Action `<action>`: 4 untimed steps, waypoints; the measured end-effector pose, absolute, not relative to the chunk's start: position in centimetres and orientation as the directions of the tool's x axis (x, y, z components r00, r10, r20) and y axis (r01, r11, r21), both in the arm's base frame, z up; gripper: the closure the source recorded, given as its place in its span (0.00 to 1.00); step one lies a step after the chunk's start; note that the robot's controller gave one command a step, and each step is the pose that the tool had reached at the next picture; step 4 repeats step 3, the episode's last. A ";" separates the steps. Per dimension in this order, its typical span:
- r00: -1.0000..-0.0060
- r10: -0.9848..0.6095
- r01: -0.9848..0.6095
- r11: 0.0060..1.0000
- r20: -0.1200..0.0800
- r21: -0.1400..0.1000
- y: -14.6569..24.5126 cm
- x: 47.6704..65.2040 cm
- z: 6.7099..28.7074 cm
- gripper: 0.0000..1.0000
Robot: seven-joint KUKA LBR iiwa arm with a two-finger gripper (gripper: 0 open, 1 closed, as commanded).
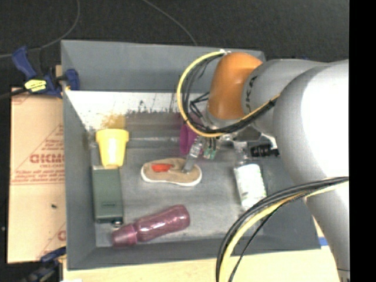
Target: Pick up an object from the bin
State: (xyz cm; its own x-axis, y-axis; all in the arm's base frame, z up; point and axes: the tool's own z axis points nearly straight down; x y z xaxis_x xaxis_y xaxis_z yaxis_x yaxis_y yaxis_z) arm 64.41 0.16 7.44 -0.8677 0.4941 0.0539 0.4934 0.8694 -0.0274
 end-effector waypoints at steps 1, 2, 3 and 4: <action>-0.868 0.494 0.493 0.870 0.054 -0.028 0.2 64.4 7.4 1.00; -0.868 0.493 0.493 0.870 0.054 -0.028 0.2 64.4 7.6 1.00; -0.868 0.494 0.493 0.870 0.046 -0.026 0.1 64.3 8.4 1.00; -0.868 0.494 0.493 0.870 0.046 -0.026 0.1 64.3 8.4 1.00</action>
Offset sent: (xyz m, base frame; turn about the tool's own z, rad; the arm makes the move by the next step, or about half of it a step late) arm 0.0000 -0.0001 0.1063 0.0000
